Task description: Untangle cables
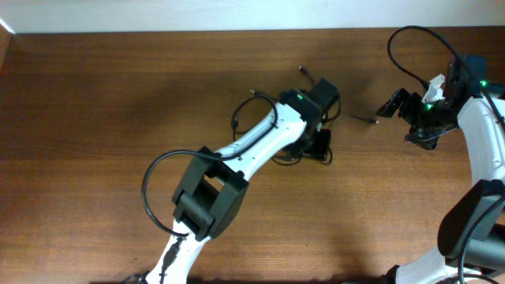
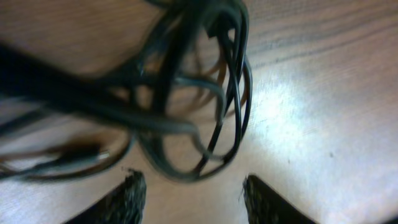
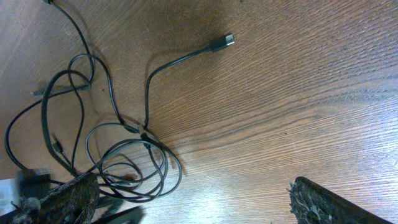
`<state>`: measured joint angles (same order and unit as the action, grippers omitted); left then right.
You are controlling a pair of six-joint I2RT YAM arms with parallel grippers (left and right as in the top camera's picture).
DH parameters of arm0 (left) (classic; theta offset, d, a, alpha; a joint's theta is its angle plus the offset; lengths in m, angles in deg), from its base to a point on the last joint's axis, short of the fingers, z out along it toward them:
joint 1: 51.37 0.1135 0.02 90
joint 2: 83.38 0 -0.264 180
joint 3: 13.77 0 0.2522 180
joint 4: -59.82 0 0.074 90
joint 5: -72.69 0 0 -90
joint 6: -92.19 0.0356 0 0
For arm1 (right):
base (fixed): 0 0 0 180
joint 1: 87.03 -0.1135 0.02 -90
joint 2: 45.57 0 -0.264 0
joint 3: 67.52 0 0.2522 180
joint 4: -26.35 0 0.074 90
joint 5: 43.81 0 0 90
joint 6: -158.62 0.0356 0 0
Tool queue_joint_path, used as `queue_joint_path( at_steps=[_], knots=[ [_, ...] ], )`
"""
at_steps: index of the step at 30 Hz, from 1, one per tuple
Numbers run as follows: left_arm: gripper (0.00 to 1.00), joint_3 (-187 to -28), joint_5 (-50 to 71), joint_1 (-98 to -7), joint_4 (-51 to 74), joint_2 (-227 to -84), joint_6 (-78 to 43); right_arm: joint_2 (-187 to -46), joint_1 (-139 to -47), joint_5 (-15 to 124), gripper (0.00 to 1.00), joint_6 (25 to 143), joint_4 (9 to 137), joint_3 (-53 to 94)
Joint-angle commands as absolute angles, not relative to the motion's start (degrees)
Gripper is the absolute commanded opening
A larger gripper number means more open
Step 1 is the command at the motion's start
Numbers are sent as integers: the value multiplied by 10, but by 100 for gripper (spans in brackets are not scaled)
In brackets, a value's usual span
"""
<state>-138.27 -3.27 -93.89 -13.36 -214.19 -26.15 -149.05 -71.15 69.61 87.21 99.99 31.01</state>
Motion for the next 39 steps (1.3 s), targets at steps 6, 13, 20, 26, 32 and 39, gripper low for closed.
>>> queue_joint_path(
  at_steps=[6,13,20,26,32,39],
  knots=[
    [40,-1344,-98,-954,-41,-2130,-282,-1492,-713,695,98,853,1007,308],
    [0,-1355,-93,-954,-45,-2129,-281,-1492,-714,696,98,853,1018,307],
    [0,-1430,83,-928,-79,-2070,-215,-1492,-760,700,98,823,1041,307],
    [0,-1437,142,-865,-98,-1997,-215,-1492,-834,700,98,824,1027,307],
    [0,-1437,267,-823,-98,-1978,-215,-1492,-875,695,98,826,992,307],
    [0,-1437,151,-811,-132,-1978,-192,-1492,-873,743,98,823,1001,307]
  ],
)
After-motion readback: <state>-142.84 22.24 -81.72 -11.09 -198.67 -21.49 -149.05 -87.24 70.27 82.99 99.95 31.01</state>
